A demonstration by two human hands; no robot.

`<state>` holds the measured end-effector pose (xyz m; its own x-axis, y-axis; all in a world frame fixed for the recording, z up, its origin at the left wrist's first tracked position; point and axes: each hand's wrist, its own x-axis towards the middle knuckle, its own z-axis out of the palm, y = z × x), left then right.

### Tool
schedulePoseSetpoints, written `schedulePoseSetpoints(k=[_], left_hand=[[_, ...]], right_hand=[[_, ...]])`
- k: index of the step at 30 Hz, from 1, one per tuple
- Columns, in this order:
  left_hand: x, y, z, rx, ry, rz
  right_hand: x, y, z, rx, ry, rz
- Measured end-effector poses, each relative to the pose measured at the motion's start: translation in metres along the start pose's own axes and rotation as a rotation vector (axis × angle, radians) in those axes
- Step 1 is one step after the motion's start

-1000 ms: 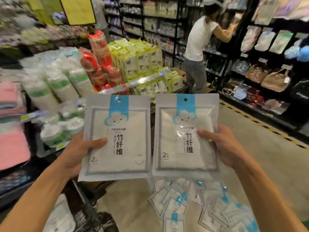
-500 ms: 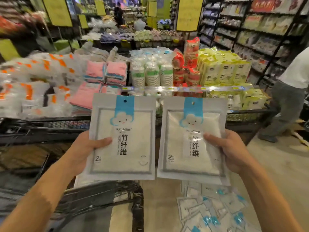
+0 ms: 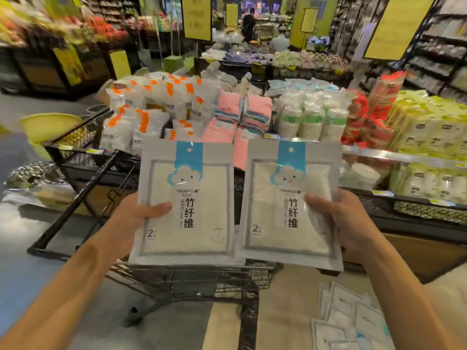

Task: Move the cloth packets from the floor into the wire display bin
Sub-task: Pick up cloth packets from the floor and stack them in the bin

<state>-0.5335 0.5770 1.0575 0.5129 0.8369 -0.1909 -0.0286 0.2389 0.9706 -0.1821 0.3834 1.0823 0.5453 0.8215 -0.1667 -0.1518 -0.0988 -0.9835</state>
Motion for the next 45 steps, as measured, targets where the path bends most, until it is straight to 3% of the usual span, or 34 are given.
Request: schedulePoseSetpoints(k=[5,11,22,32,40,45], left_hand=[[0.006,-0.010,-0.060,-0.034,0.012,-0.049],[0.041,-0.026,-0.099,-0.065,0.113,-0.114],[0.134,-0.086,-0.097,-0.157,0.242,-0.270],[0.237,-0.143,-0.099,-0.084,0.347,-0.439],[0.336,-0.241,-0.128,-0.030,0.384,-0.589],[0.386,-0.332,-0.156,0.007,0.320,-0.700]], right_hand=[[0.017,0.020,0.057,-0.045,0.008,0.032],[0.041,0.029,0.080,-0.077,0.018,0.100],[0.163,0.077,0.084,-0.056,-0.041,0.212],[0.279,0.160,0.085,-0.146,-0.032,0.377],[0.322,0.258,0.107,-0.211,0.064,0.517],[0.358,0.344,0.115,-0.313,0.066,0.568]])
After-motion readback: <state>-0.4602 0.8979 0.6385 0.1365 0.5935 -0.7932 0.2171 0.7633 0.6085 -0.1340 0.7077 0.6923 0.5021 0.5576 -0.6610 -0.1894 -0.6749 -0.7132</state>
